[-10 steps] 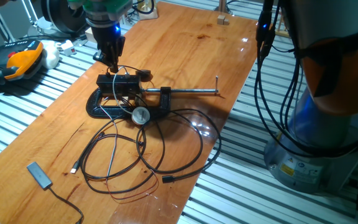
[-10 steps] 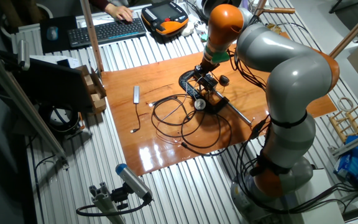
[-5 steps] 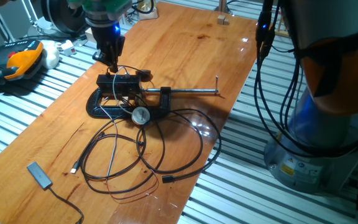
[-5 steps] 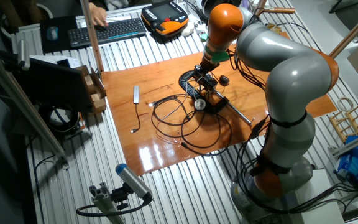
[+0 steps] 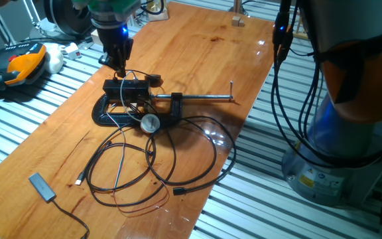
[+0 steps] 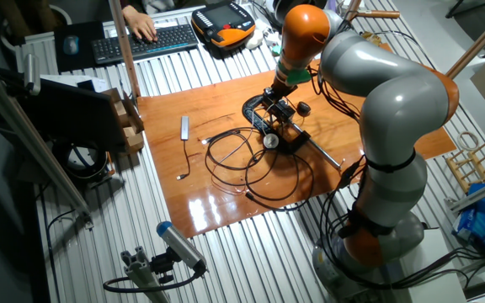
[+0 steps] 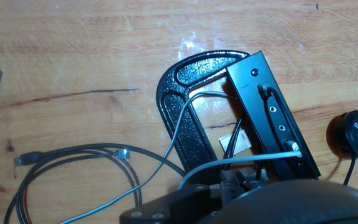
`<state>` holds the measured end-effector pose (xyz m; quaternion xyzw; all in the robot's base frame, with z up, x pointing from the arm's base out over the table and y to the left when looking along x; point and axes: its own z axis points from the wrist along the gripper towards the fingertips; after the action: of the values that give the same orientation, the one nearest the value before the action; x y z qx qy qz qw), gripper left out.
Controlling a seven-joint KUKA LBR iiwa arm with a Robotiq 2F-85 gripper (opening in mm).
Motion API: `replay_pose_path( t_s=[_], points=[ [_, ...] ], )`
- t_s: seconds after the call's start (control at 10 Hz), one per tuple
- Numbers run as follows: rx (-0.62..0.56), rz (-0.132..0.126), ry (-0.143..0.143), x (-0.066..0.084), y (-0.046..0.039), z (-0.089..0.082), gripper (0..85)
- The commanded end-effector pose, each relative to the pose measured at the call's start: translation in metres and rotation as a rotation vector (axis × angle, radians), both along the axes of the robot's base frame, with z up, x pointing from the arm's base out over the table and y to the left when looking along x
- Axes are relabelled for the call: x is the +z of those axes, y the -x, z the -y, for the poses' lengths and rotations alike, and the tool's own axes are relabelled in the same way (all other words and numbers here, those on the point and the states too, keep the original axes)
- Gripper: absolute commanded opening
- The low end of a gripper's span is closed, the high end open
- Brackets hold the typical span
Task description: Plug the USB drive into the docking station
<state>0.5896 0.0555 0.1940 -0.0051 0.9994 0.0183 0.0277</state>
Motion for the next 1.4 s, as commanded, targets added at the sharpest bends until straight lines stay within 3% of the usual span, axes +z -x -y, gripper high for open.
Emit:
replay_pose_path(
  t_s=[0.0,1.3],
  points=[
    [0.000,-0.001,0.000,-0.0003,0.0001,0.0005,0.0],
    [0.000,0.002,-0.002,-0.0033,-0.0017,0.0015,0.0]
  ],
)
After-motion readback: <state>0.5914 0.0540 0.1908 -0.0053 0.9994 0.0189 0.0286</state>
